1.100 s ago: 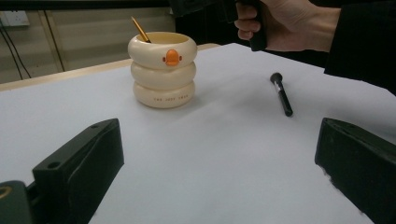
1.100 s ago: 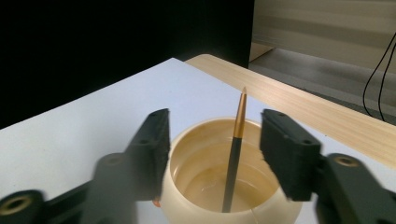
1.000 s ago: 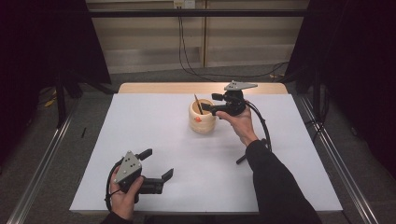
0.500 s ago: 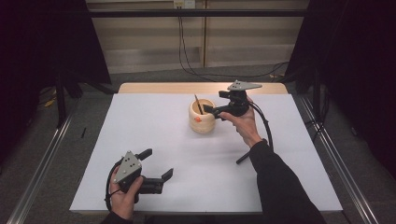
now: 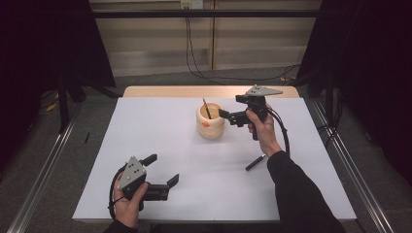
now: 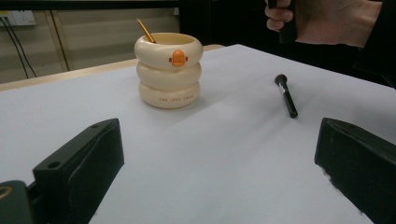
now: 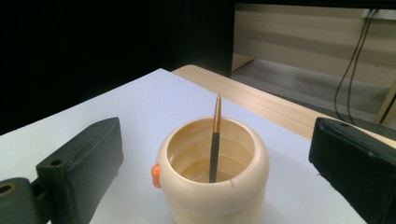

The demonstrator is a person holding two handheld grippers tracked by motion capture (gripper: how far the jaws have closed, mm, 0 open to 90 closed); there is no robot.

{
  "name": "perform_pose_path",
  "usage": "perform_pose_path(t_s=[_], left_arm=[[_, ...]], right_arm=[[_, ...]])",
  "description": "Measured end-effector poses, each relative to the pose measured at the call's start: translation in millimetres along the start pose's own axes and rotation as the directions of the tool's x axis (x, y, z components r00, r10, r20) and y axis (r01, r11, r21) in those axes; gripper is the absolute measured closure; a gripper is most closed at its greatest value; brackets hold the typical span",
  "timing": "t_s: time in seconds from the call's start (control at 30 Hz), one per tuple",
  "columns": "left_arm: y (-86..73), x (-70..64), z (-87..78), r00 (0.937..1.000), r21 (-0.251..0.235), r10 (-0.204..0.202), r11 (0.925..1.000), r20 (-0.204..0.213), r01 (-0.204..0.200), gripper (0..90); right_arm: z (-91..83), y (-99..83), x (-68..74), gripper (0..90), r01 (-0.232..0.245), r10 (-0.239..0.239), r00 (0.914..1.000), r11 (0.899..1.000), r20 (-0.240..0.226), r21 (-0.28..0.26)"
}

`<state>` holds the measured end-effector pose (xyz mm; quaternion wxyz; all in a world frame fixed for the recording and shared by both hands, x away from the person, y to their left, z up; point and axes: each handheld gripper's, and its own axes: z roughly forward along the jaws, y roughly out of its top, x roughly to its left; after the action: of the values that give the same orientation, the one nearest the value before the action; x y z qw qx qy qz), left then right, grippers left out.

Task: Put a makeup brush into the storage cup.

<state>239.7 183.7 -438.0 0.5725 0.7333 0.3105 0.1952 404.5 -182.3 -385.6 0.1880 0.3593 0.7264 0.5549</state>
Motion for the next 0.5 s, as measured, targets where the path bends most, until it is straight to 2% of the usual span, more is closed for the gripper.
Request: perform_pose_path(t_s=[0.27,0.43,0.5], left_arm=[[0.0,0.4,0.1,0.9999,0.003,0.012,0.9999,0.003,-0.012,1.2],[0.0,0.2,-0.3,1.0000,0.000,0.003,1.0000,-0.003,-0.003,1.2],[0.0,0.5,-0.6,1.0000,-0.003,-0.002,1.0000,0.003,0.002,1.1]], right_arm=[[-15.1,-1.3,3.3,3.9,0.013,-0.012,0.9991,1.000,0.040,-0.025],[-20.9,-5.7,7.5,4.3,0.034,-0.032,0.9969,0.999,0.072,-0.021],[-23.7,-6.4,8.4,4.2,0.037,-0.036,0.9970,0.999,0.069,-0.021]])
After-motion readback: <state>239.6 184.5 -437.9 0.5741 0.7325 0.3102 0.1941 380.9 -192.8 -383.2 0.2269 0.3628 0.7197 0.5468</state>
